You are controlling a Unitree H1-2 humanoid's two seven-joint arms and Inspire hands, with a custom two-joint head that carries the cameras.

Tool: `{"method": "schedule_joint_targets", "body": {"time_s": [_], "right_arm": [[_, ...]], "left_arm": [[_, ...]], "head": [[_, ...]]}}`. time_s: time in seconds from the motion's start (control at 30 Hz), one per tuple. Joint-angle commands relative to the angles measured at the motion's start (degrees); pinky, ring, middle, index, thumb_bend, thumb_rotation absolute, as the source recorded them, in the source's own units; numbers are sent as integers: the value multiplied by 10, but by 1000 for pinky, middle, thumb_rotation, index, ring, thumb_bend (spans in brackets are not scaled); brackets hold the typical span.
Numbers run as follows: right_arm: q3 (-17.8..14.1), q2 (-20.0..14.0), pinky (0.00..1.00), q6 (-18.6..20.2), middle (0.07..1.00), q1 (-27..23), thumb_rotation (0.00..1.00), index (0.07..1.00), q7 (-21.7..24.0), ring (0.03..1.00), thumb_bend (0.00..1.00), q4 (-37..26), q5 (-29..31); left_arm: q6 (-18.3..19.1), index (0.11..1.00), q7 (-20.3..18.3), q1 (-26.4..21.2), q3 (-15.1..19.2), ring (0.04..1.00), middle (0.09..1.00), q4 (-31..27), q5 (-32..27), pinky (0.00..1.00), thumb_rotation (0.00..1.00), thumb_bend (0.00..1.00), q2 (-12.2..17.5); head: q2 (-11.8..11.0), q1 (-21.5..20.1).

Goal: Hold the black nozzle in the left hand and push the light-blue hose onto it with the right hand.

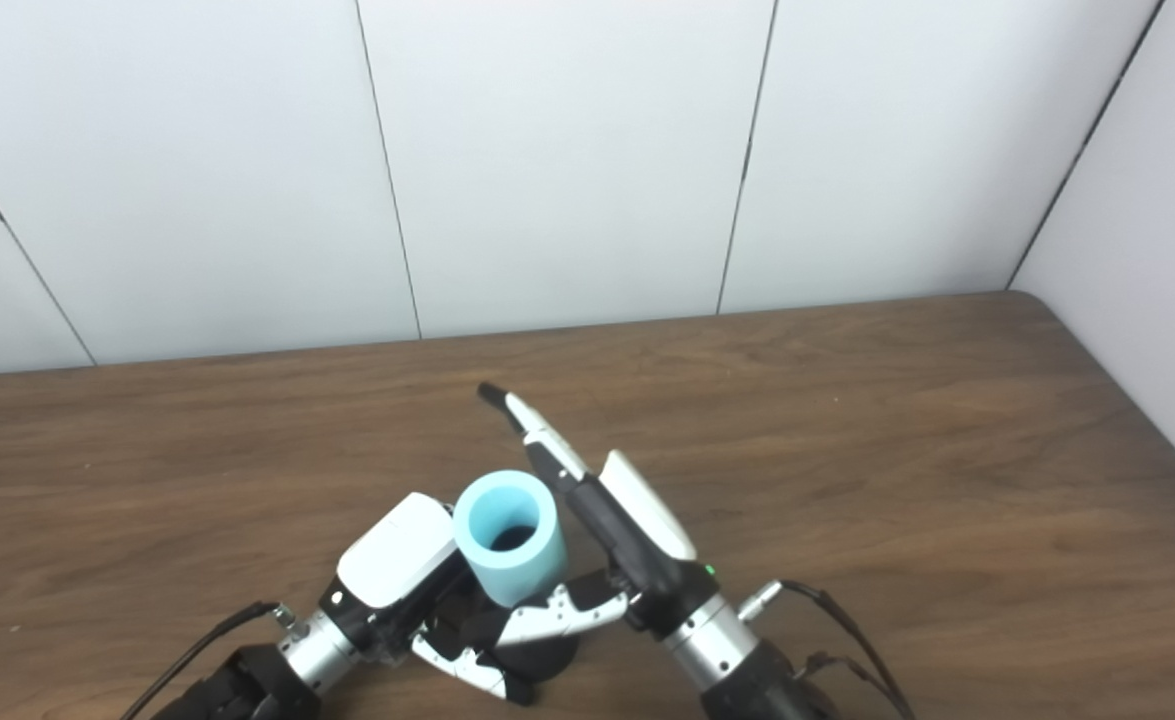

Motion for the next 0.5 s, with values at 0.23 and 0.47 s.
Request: {"method": "schedule_joint_targets", "body": {"time_s": [0.23, 0.47], "right_arm": [[-84, -34, 997, -31, 991, -18, 825, 993, -50, 1000, 1000, -50, -48], [-98, -61, 1000, -19, 965, -25, 880, 959, -32, 1000, 1000, -108, -88]], "left_arm": [[-7, 521, -33, 32, -25, 397, 494, 37, 10, 305, 0, 499, -4], [-10, 522, -31, 31, -27, 396, 495, 41, 12, 305, 0, 499, -1]], "head": [[0, -1], [0, -1]]}}
